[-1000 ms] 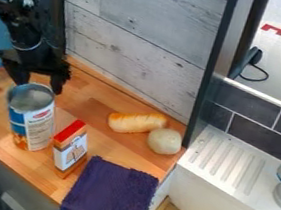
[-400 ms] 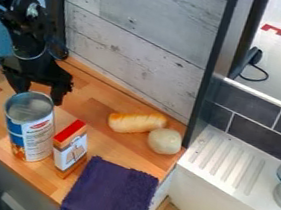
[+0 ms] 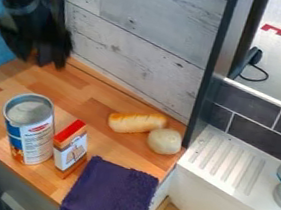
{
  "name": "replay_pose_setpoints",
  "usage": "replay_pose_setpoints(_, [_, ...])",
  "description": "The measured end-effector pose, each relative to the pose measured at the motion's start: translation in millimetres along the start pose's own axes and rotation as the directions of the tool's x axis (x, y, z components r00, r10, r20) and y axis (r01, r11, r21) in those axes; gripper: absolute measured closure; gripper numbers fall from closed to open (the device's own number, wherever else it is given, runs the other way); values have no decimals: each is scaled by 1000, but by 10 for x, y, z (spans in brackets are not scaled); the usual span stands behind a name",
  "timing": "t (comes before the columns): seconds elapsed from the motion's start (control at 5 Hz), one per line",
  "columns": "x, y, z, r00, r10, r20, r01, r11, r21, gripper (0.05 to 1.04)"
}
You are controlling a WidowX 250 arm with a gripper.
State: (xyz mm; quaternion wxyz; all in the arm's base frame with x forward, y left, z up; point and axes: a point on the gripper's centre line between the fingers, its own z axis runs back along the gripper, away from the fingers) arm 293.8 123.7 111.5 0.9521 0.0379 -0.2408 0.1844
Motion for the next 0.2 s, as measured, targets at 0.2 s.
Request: replay_pose_setpoints(0.2, [-8,91,624,998,13,54,-9,997,-78,83])
